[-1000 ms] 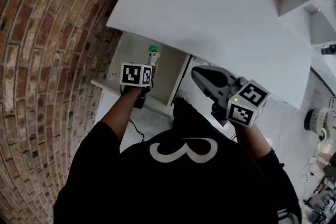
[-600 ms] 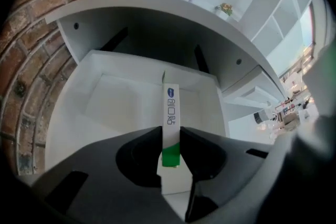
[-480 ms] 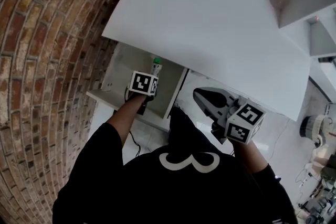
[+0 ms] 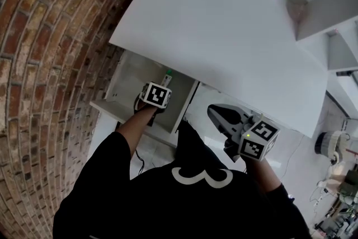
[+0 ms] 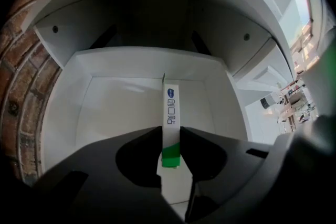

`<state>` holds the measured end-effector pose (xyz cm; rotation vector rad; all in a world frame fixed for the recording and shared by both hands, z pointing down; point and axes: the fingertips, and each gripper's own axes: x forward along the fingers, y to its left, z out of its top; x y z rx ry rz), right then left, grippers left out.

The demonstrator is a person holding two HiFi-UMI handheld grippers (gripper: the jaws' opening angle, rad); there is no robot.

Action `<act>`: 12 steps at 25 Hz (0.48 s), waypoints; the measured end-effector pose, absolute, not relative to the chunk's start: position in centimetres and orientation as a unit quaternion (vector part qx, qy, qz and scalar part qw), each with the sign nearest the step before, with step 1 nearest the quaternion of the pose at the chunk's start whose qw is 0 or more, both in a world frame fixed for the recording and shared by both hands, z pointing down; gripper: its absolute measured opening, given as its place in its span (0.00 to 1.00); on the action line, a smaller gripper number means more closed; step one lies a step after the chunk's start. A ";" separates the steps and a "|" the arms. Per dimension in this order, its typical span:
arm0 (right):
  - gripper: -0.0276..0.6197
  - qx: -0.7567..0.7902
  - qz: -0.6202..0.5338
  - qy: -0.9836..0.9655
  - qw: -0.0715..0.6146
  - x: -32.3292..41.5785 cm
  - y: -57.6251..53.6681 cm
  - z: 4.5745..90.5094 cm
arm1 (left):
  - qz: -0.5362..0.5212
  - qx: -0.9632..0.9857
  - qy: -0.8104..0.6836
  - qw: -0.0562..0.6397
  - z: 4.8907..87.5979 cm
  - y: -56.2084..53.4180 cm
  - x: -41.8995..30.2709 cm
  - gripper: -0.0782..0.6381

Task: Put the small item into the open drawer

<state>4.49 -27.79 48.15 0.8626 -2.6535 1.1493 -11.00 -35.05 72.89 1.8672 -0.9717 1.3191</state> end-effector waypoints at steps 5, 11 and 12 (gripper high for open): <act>0.06 0.285 0.381 -0.878 0.058 4.4 -27.6 48.2 | 0.498 0.714 -0.377 0.316 73.0 -35.1 -10.7 0.24; 0.06 0.277 0.378 -0.882 0.052 4.1 -27.4 47.7 | 0.477 0.708 -0.371 0.365 72.6 -34.0 -10.7 0.40; 0.06 0.275 0.377 -0.883 0.051 4.0 -27.5 47.5 | 0.470 0.707 -0.364 0.383 72.5 -33.5 -10.4 0.43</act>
